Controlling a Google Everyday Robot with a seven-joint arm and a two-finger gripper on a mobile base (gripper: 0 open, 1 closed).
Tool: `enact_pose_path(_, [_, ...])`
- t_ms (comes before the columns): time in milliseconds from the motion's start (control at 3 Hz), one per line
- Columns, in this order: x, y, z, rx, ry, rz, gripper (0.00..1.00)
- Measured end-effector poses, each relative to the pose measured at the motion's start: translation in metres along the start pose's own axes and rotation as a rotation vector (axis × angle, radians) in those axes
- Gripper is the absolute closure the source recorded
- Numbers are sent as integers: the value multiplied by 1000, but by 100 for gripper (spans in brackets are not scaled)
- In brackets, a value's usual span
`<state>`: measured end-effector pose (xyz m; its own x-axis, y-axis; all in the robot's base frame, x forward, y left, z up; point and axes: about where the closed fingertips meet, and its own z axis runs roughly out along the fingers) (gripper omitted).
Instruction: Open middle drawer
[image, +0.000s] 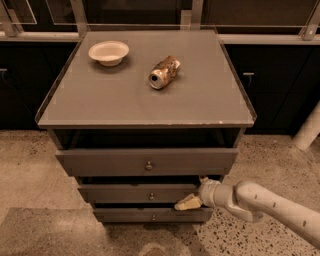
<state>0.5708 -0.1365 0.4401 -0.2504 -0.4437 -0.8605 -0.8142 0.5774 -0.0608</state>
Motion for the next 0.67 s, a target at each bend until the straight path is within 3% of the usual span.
enact_pose_path(333, [21,3,13,-41,61,-3,0])
enact_pose_path(667, [22,3,13,-42,62,-3,0])
